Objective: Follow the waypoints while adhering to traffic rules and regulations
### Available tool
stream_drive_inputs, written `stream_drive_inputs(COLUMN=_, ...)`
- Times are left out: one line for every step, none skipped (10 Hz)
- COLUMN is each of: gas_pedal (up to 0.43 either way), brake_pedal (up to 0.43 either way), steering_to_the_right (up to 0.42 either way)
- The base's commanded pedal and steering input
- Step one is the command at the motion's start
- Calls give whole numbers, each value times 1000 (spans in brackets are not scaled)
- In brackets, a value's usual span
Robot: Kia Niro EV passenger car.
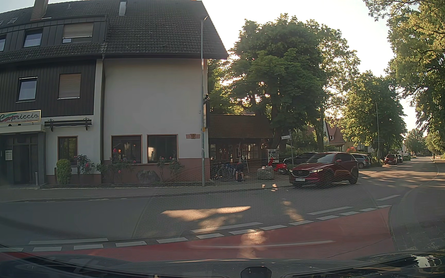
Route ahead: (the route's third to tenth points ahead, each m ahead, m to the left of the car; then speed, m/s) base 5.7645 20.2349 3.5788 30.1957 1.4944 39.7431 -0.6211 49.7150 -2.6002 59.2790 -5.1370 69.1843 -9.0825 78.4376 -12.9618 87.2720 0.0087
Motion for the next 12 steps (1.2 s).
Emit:
stream_drive_inputs(gas_pedal=0, brake_pedal=232, steering_to_the_right=-42)
stream_drive_inputs(gas_pedal=0, brake_pedal=238, steering_to_the_right=-42)
stream_drive_inputs(gas_pedal=0, brake_pedal=238, steering_to_the_right=-42)
stream_drive_inputs(gas_pedal=0, brake_pedal=238, steering_to_the_right=-42)
stream_drive_inputs(gas_pedal=0, brake_pedal=238, steering_to_the_right=-42)
stream_drive_inputs(gas_pedal=0, brake_pedal=238, steering_to_the_right=-42)
stream_drive_inputs(gas_pedal=0, brake_pedal=238, steering_to_the_right=-42)
stream_drive_inputs(gas_pedal=0, brake_pedal=232, steering_to_the_right=-42)
stream_drive_inputs(gas_pedal=0, brake_pedal=232, steering_to_the_right=-42)
stream_drive_inputs(gas_pedal=0, brake_pedal=238, steering_to_the_right=-42)
stream_drive_inputs(gas_pedal=0, brake_pedal=238, steering_to_the_right=-42)
stream_drive_inputs(gas_pedal=0, brake_pedal=238, steering_to_the_right=-42)
